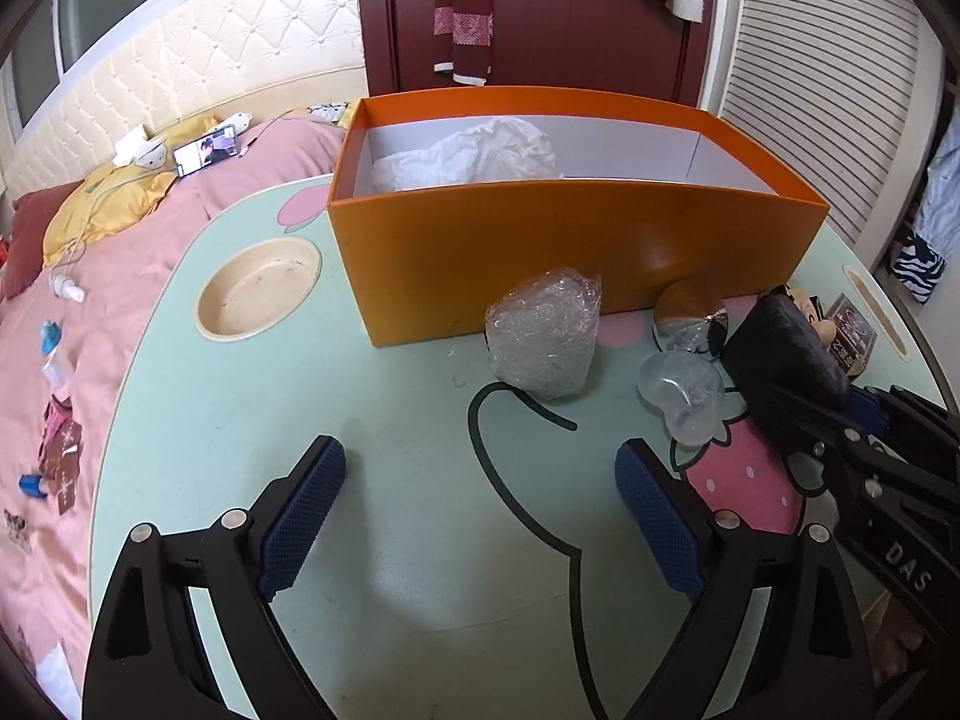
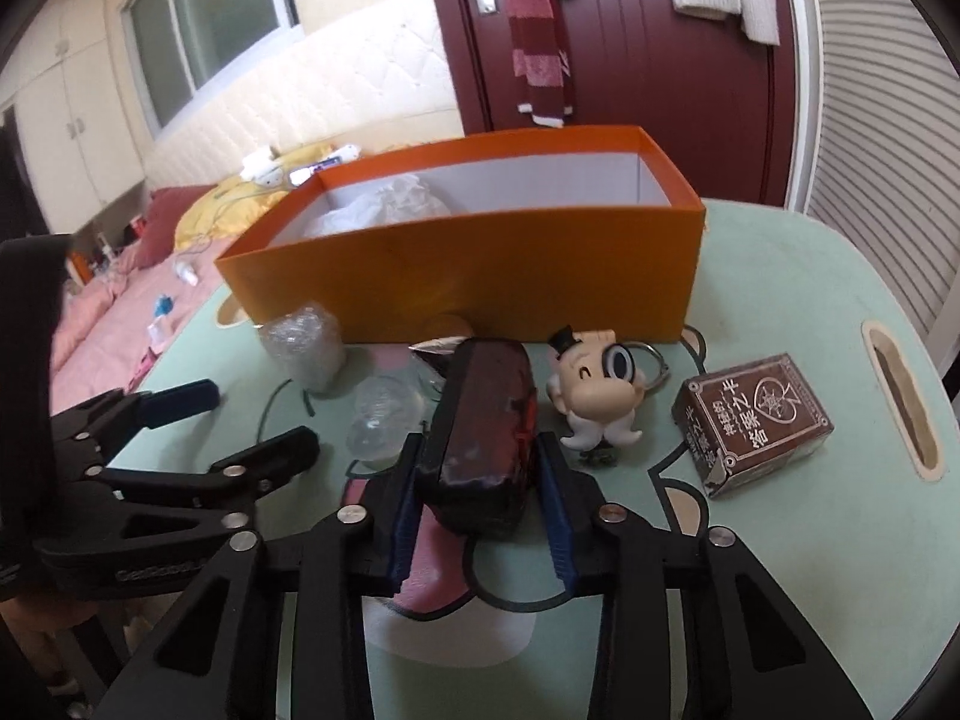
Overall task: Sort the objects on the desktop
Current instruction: 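Grasp the bubble wrap bag with the left tool while the right tool holds the case, then drop the case into the orange box with the right tool while the left tool drops the bubble wrap in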
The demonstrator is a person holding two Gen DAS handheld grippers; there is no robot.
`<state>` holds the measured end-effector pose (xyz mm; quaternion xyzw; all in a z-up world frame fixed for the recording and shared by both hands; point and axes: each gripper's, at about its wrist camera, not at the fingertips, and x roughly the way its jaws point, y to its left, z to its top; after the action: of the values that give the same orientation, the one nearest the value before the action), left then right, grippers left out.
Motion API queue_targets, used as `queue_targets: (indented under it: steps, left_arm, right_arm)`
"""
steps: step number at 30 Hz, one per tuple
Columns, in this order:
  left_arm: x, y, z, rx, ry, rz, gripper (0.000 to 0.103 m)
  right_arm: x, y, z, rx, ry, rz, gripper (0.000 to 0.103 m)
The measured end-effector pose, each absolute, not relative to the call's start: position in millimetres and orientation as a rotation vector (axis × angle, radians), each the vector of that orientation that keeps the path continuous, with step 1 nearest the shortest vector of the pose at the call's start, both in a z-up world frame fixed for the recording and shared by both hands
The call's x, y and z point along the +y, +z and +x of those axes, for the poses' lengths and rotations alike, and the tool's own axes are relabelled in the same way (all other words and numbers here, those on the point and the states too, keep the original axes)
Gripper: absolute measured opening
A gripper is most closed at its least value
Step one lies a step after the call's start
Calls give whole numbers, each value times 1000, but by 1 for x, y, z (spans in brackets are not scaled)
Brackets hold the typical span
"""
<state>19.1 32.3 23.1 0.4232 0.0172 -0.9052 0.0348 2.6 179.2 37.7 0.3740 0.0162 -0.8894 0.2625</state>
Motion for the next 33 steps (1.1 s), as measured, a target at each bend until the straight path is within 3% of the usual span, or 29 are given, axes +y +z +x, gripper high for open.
queue_targets:
  steps: [16,17,19,20,26,33]
  left_arm:
    - [16,25,-22,248,-2833,1256,90]
    - [14,25,-24,265,-2828,1259,83]
    - [12,26,-23,289,-2826,1244,55]
    - [10,26,-22,300,-2827,1242,34]
    - [15,25,-6,241,-2831,1242,35]
    - [6,37,12,325,-2861,1214,35]
  right_arm:
    - [182,38,10,69,-2409,976,28]
    - [182,38,10,69,-2409,976,28]
    - [181,38,10,68,-2409,975,28]
    - [181,37,10,67,-2409,974,28]
    - [173,38,17,74,-2418,972,28]
    - [171,40,20,51,-2397,981,27]
